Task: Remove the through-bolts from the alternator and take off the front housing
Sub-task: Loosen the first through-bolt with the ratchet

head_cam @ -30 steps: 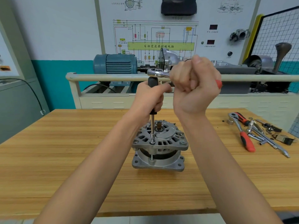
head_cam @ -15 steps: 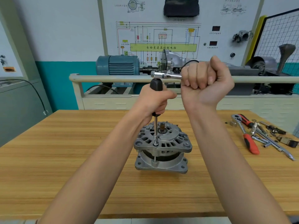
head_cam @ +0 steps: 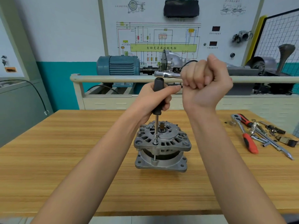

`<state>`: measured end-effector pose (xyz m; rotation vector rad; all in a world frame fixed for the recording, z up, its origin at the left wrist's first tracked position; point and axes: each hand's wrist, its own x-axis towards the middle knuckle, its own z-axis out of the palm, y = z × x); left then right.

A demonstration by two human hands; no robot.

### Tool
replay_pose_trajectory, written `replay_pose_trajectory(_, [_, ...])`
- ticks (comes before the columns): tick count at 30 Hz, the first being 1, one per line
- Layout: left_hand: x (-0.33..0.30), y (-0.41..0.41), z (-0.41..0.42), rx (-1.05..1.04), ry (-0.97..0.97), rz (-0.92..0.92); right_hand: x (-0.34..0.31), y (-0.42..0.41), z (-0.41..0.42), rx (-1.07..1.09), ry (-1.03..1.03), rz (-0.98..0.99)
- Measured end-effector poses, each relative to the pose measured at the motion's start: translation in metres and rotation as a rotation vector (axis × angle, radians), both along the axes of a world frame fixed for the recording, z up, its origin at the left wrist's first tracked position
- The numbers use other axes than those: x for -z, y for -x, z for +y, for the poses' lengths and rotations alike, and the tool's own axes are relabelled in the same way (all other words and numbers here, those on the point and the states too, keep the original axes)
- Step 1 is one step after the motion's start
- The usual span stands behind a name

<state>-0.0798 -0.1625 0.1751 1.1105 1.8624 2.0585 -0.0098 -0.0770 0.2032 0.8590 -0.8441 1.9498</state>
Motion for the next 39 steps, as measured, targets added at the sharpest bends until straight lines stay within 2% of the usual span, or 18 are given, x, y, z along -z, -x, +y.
replay_pose_trajectory(4, [-0.005, 0.0, 0.0, 0.057, -0.06, -0.076, -0.002, 0.01, 0.02, -0.393, 0.273, -0.143])
replay_pose_trajectory(7, [-0.004, -0.002, 0.001, 0.104, 0.006, -0.103, 0.0, 0.014, 0.022, -0.469, 0.333, -0.122])
replay_pose_trajectory(9, [-0.004, -0.001, 0.002, 0.075, -0.007, -0.124, 0.001, 0.01, 0.018, -0.39, 0.271, -0.105])
replay_pose_trajectory(12, [-0.004, -0.003, 0.008, -0.024, -0.036, -0.15, 0.002, 0.005, 0.004, -0.154, 0.102, -0.042])
replay_pose_trajectory(17, [-0.005, -0.009, 0.014, -0.229, -0.053, -0.146, 0.009, 0.004, -0.029, 0.429, -0.164, 0.095])
replay_pose_trajectory(19, [-0.004, -0.01, 0.014, -0.266, -0.065, -0.126, 0.011, 0.003, -0.033, 0.476, -0.192, 0.115])
replay_pose_trajectory(21, [-0.002, -0.008, 0.012, -0.226, -0.074, -0.117, 0.009, 0.003, -0.026, 0.345, -0.151, 0.111])
replay_pose_trajectory(23, [-0.001, -0.006, 0.007, -0.15, -0.061, -0.103, 0.005, 0.004, -0.014, 0.125, -0.076, 0.074])
replay_pose_trajectory(27, [-0.004, -0.002, -0.002, 0.047, -0.074, -0.104, -0.001, 0.008, 0.014, -0.298, 0.177, -0.088])
replay_pose_trajectory(30, [-0.006, -0.003, -0.001, 0.131, -0.023, -0.14, -0.001, 0.013, 0.024, -0.474, 0.307, -0.139])
replay_pose_trajectory(34, [-0.003, -0.005, 0.005, 0.091, 0.003, -0.158, 0.002, 0.011, 0.024, -0.452, 0.309, -0.115])
replay_pose_trajectory(39, [-0.003, -0.007, 0.012, -0.112, -0.063, -0.188, 0.004, 0.002, 0.004, -0.146, 0.072, -0.015])
